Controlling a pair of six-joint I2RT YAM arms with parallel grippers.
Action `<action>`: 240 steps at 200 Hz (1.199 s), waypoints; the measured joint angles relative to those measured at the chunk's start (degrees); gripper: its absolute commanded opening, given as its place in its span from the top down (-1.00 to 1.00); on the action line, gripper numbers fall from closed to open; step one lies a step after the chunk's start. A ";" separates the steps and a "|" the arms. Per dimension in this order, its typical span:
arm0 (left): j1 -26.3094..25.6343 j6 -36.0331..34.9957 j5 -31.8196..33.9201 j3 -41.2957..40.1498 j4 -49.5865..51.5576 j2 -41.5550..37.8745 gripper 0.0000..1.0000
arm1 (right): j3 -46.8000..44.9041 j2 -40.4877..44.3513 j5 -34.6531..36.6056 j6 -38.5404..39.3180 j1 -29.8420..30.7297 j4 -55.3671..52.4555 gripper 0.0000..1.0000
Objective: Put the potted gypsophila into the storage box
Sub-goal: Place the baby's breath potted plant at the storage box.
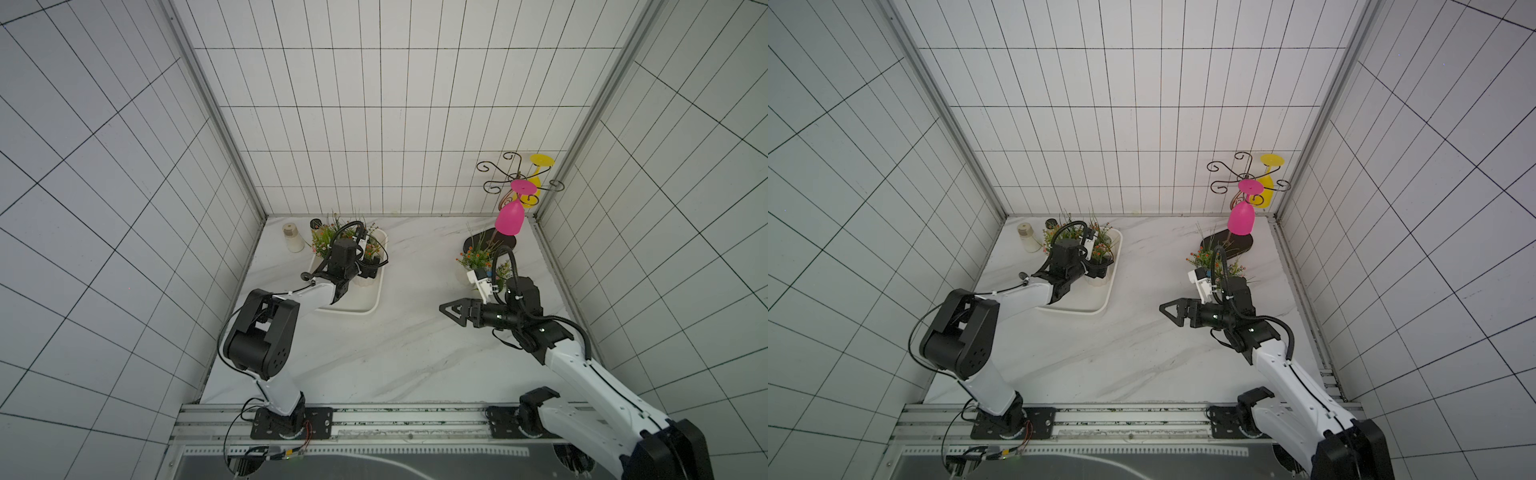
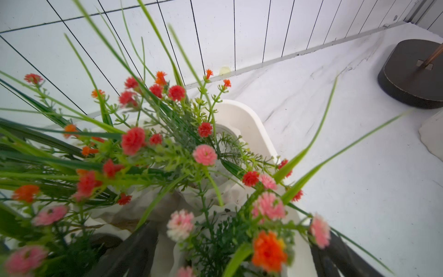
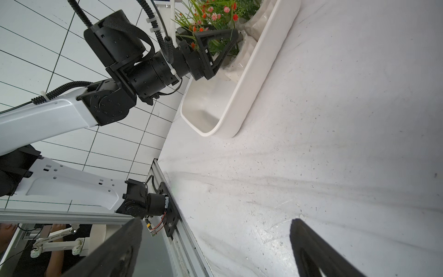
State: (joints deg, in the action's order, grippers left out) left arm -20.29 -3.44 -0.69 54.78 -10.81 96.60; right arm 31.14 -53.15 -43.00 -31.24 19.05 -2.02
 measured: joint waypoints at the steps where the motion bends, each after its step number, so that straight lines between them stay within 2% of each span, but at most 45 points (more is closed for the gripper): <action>1: 0.00 0.00 0.00 -0.02 0.07 -0.11 -0.94 | 0.00 0.04 0.00 0.02 -0.02 -0.04 -0.95; 76: 0.00 1.92 -0.24 -4.00 8.09 -13.49 -0.94 | 0.04 3.63 1.81 2.10 -1.55 -4.46 -0.96; 119: 0.00 2.58 -1.53 -7.30 15.06 -22.73 -0.94 | 0.11 4.76 5.97 6.32 -2.27 -10.40 -0.96; 182: 0.04 5.35 -3.87 -13.18 18.36 -37.88 -0.94 | 1.16 6.08 13.16 10.16 -2.84 -18.75 -0.96; 194: 0.04 6.80 -3.87 -13.35 19.56 -39.39 -0.88 | 1.51 6.12 14.03 10.60 -3.06 -19.61 -0.97; 213: 0.07 10.10 -3.89 -13.20 22.49 -40.33 -0.65 | 1.95 6.34 15.15 11.13 -3.30 -21.14 -0.98; 240: 0.09 13.40 -5.86 -12.37 28.00 -39.52 -0.55 | 2.38 6.51 15.89 11.80 -3.72 -22.25 -0.99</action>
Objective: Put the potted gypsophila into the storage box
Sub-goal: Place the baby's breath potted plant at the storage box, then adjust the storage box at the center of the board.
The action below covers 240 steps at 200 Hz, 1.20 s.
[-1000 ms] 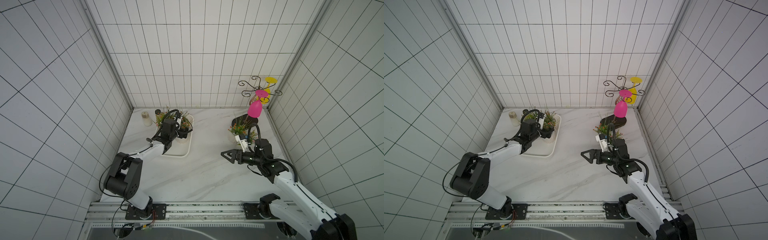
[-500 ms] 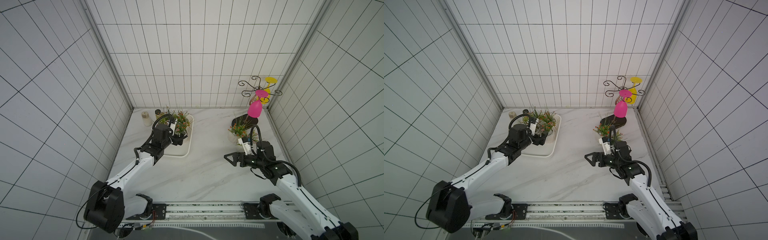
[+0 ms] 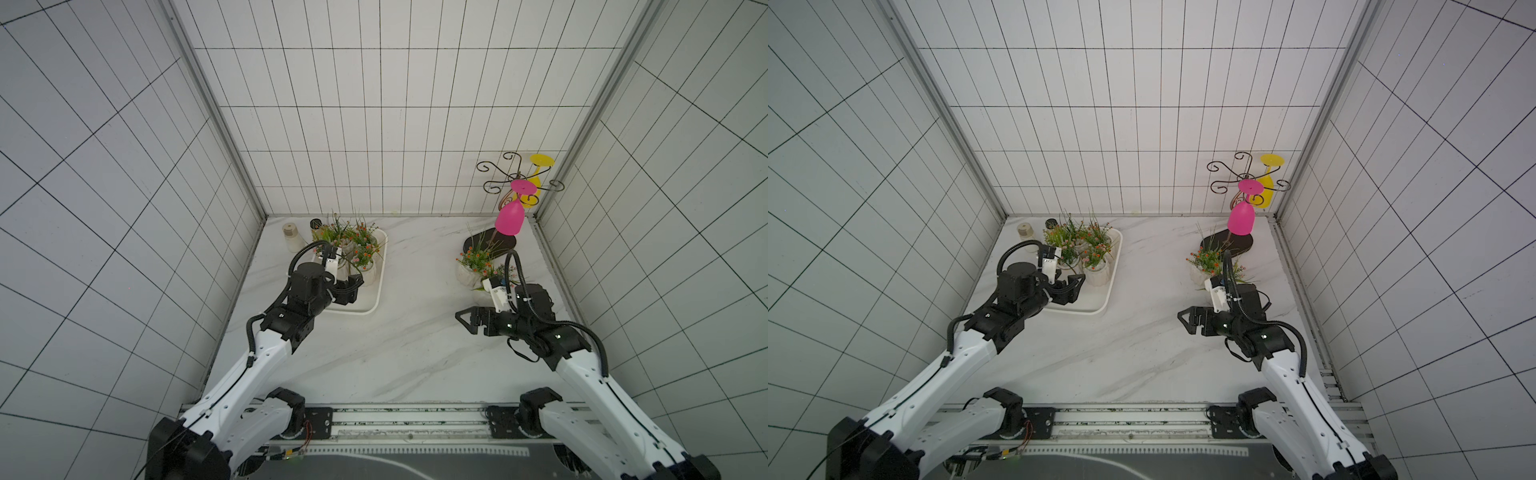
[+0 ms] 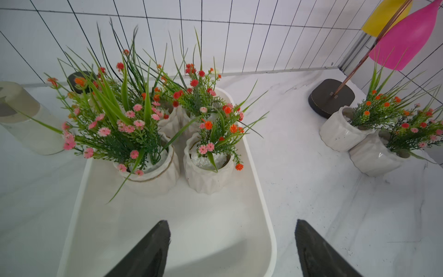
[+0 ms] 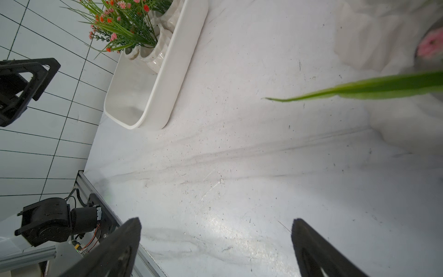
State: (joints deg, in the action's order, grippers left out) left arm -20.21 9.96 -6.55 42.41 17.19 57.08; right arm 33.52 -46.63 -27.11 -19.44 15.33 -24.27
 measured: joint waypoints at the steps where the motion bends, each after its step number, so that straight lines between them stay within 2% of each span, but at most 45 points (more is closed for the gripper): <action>1: 0.02 0.07 -0.07 0.02 0.13 0.04 -0.54 | 0.00 0.00 0.04 0.04 -0.04 -0.04 -0.99; 44: 0.00 4.52 -6.84 1.16 3.78 5.11 -0.39 | 0.02 0.02 0.55 0.72 -0.35 -1.27 -0.99; 97: -2.38 7.67 -11.47 1.62 3.82 13.40 -0.22 | 0.02 1.14 0.72 0.94 -0.46 -2.10 -0.99; 153: -6.10 9.27 -12.87 1.62 0.68 20.46 -0.12 | 0.02 1.03 0.76 1.60 -0.46 -2.32 -0.99; 197: -6.95 10.08 -13.33 1.62 -1.40 22.62 0.00 | 0.02 0.74 0.79 1.97 -0.52 -2.32 -0.99; 240: -10.34 12.07 -13.09 1.64 -4.79 23.82 0.03 | 0.02 -0.02 0.90 1.97 -1.05 -2.25 -0.99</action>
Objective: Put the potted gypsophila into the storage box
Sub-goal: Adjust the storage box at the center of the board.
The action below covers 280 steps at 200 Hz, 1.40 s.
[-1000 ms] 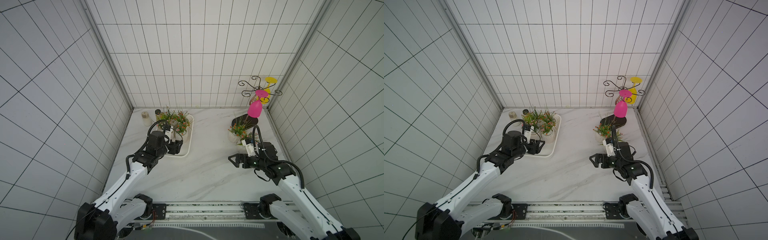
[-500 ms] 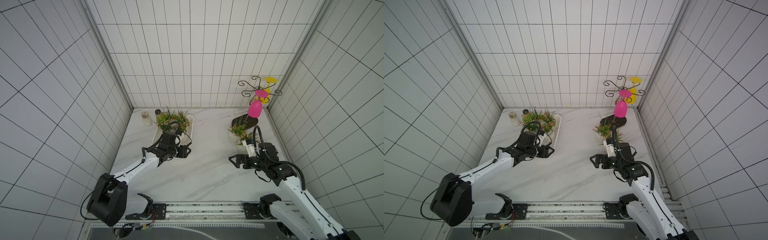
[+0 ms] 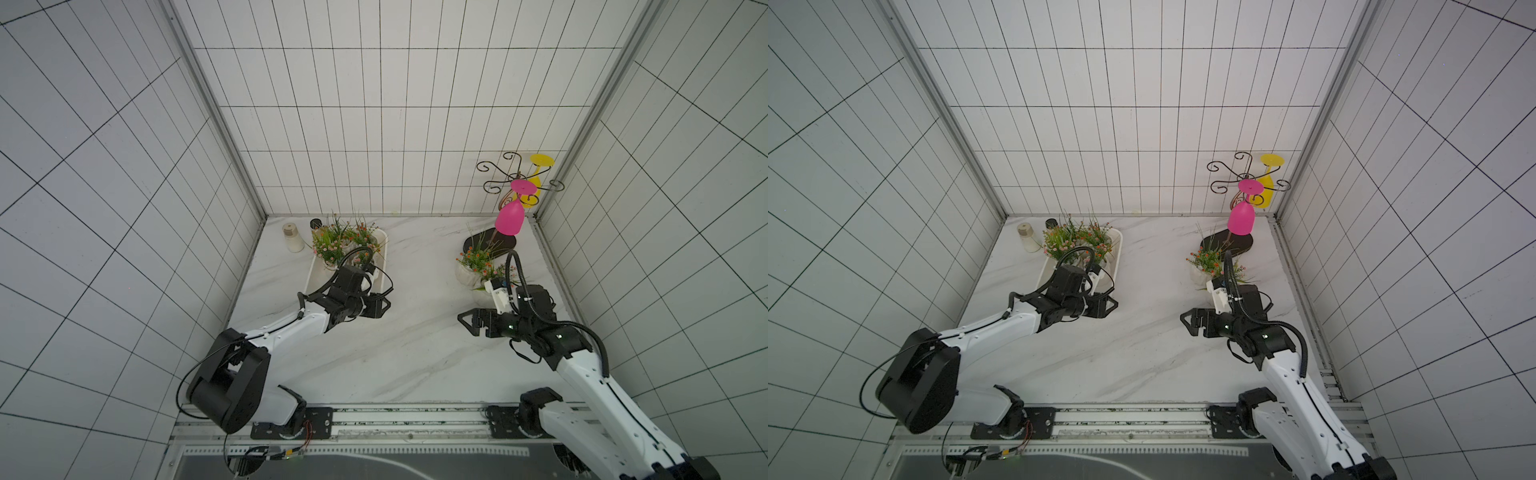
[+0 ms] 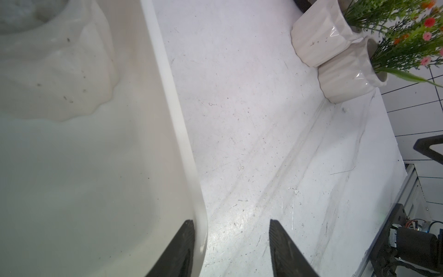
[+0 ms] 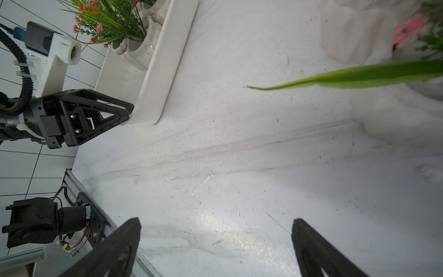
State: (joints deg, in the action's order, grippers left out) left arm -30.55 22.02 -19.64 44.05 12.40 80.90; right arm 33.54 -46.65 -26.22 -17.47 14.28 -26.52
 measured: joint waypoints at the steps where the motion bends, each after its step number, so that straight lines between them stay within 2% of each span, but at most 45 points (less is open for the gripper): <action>1: -0.09 0.07 0.00 0.00 -0.07 0.02 0.03 | 0.00 -0.02 0.00 0.00 -0.04 0.02 -0.99; 39: -3.98 3.06 -0.07 2.12 -4.31 3.74 0.03 | 0.00 -0.17 0.13 -0.31 -0.63 0.33 -0.99; 80: -5.81 5.05 -1.55 7.43 -8.41 10.78 0.02 | 0.13 -0.31 0.28 -1.03 -1.53 0.39 -0.99; 122: -6.49 4.96 -2.03 10.25 -8.39 10.14 -0.06 | 1.20 0.09 1.11 -1.84 -2.54 0.35 -0.99; 151: -6.49 3.58 -1.42 9.92 -3.91 3.34 -0.14 | 2.38 0.07 3.87 -2.62 -3.26 -0.90 -0.99; 177: -5.97 2.71 -0.63 7.54 0.31 -8.13 -0.24 | 5.14 0.04 7.96 -3.30 -3.50 -3.39 -0.99; 227: 0.33 3.32 0.72 -0.28 7.80 -28.68 -0.52 | 9.38 0.28 18.60 -5.20 -3.63 -8.20 -0.99; 257: 4.98 2.60 0.24 -1.14 12.52 -33.99 -0.71 | 10.93 -2.25 21.84 -4.22 -5.11 -9.99 -0.99; 280: 6.27 0.92 -0.20 -1.25 14.38 -35.41 -0.79 | 12.26 -6.60 23.23 -2.21 -6.19 -9.75 -0.99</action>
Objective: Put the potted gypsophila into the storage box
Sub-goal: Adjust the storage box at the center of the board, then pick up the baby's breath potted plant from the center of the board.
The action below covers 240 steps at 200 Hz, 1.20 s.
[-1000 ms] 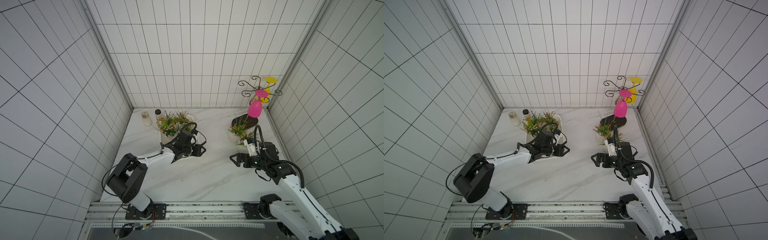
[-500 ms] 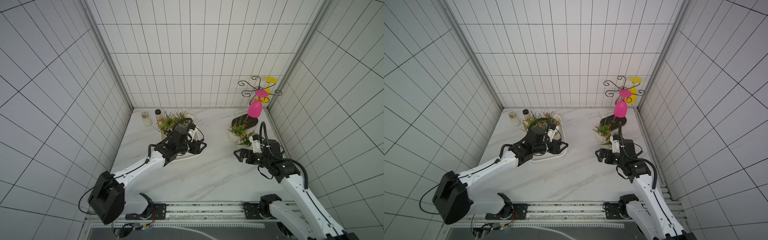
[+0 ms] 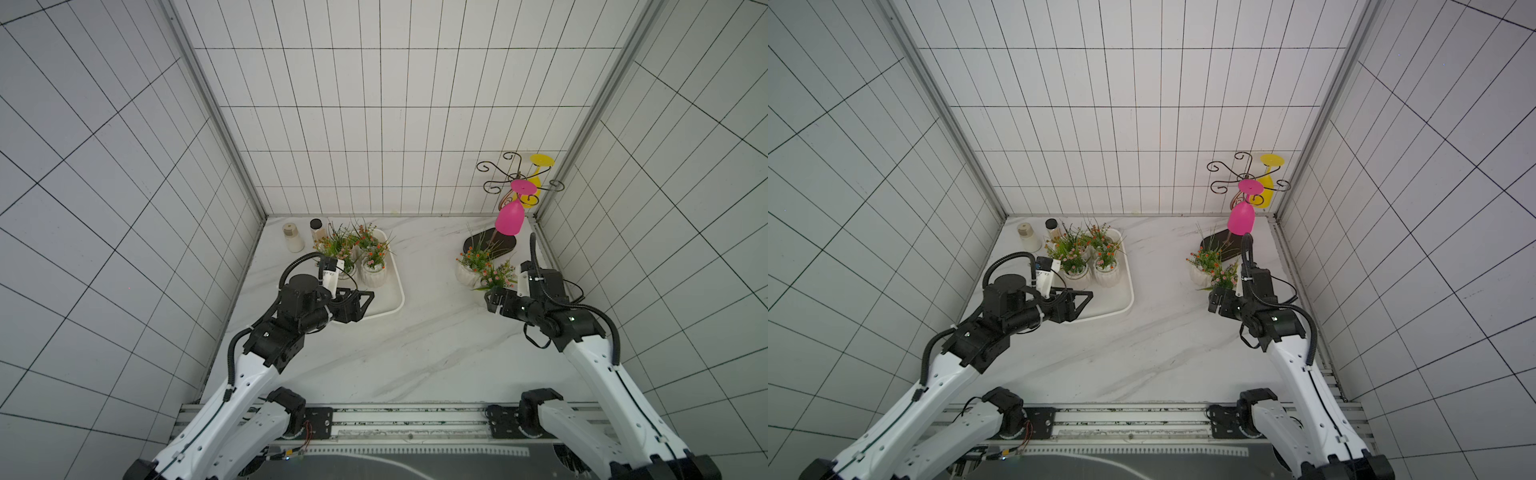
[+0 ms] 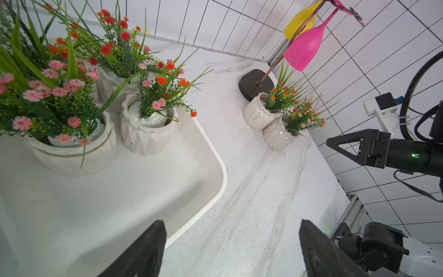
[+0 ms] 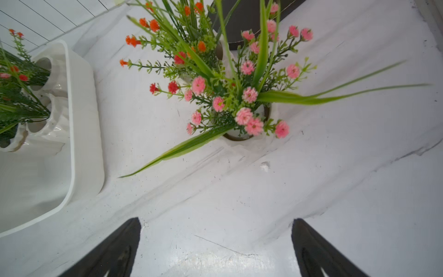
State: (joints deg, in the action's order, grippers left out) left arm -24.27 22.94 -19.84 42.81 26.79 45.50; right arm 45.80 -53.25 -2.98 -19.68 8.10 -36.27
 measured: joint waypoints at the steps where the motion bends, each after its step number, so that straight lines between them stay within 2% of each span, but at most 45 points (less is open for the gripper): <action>1: 0.02 -0.11 0.00 -0.02 0.09 -0.04 -0.79 | 0.02 -0.11 0.04 0.09 -0.02 0.02 -0.99; 60: 0.68 -2.14 -0.11 -1.88 0.96 -1.09 -0.84 | 0.04 -6.86 1.29 3.04 -1.75 3.43 -0.99; 141: 1.05 -3.82 0.98 -3.65 0.31 -1.90 -0.84 | 0.00 -11.43 1.42 4.09 -1.84 10.99 -0.98; 240: 1.20 -4.39 1.64 -4.83 -1.51 -1.84 -0.84 | -2.29 -9.11 2.16 0.81 -1.84 12.98 -0.99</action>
State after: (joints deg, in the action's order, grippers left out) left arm -23.07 18.55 -18.20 37.98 25.28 43.66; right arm 43.51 -62.37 -0.82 -18.87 6.26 -23.29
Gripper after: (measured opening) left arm 0.923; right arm 0.992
